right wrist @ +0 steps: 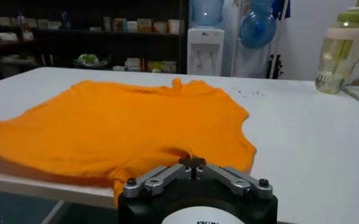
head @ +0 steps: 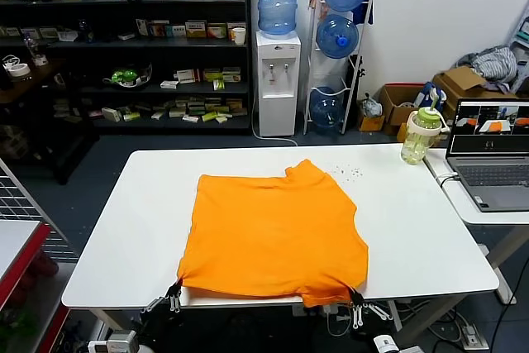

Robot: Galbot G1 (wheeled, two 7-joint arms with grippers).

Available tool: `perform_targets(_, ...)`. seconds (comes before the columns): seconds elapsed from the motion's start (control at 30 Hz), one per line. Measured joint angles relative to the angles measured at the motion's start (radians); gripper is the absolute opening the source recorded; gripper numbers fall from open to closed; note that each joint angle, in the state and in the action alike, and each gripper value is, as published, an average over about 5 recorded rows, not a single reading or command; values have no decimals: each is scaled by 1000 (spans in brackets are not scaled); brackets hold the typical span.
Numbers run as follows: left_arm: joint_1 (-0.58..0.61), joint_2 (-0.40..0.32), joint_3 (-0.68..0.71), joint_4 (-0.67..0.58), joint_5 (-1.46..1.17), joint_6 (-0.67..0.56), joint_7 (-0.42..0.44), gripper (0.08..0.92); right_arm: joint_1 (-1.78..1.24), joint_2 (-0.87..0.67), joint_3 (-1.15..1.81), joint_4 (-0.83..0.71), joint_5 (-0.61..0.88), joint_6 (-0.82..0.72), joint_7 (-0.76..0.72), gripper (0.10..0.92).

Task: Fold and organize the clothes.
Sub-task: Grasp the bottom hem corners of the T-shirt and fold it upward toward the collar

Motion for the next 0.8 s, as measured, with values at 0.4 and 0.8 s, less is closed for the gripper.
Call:
perform_targets(0.4,-234,38,58,131,-29,-23,0,92,269,-33,-57,-127,123,-56,73,124)
perform_targets(0.8,-432,27,137,282,-31,-4,-31,98,474,-40,-127,-267,186,-85,92,130)
